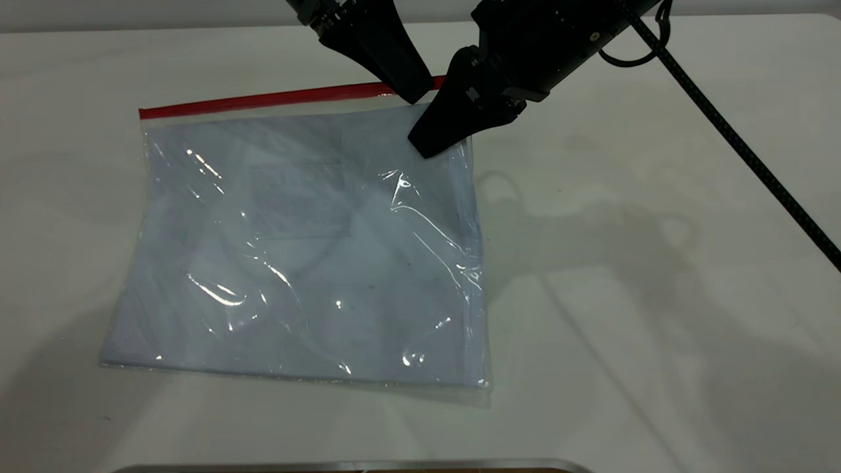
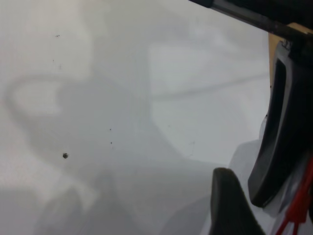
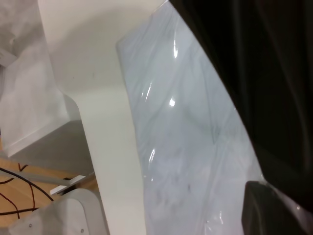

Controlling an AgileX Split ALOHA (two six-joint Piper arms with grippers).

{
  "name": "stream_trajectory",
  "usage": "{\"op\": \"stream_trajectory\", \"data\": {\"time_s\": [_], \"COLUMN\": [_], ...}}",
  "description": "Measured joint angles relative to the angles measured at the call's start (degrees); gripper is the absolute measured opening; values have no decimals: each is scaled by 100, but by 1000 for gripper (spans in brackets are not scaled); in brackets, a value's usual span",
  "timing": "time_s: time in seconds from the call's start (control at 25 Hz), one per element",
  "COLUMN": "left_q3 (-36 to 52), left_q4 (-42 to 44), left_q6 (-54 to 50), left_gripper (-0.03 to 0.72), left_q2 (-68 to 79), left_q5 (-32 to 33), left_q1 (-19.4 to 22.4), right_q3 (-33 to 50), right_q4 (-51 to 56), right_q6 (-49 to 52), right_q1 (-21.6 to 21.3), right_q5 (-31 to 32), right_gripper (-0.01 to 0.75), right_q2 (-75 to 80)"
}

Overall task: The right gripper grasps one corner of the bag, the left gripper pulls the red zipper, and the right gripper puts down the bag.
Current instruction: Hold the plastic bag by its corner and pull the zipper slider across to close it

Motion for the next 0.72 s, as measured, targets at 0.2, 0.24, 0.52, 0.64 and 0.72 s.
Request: {"op": "stream_trajectory", "data": {"time_s": [0.2, 0.24, 0.52, 0.64, 0.72], "left_q3": [0, 0, 0, 0, 0], "left_q4": [-214, -243, -256, -256, -256], "left_q6": [0, 0, 0, 0, 0], "left_gripper": [433, 431, 387, 332, 294], "left_q2": [4, 4, 19, 19, 19], "left_q5": [0, 0, 0, 0, 0], "left_q1": [0, 0, 0, 0, 0], "right_q3": [0, 0, 0, -2, -2], "right_q4": [54, 54, 58, 68, 73], "right_q6": [0, 0, 5, 5, 5], "right_q1": [0, 0, 0, 0, 0], "right_q5": [0, 0, 0, 0, -5], "right_gripper": [34, 34, 34, 34, 34], "right_q2": [0, 0, 0, 0, 0]}}
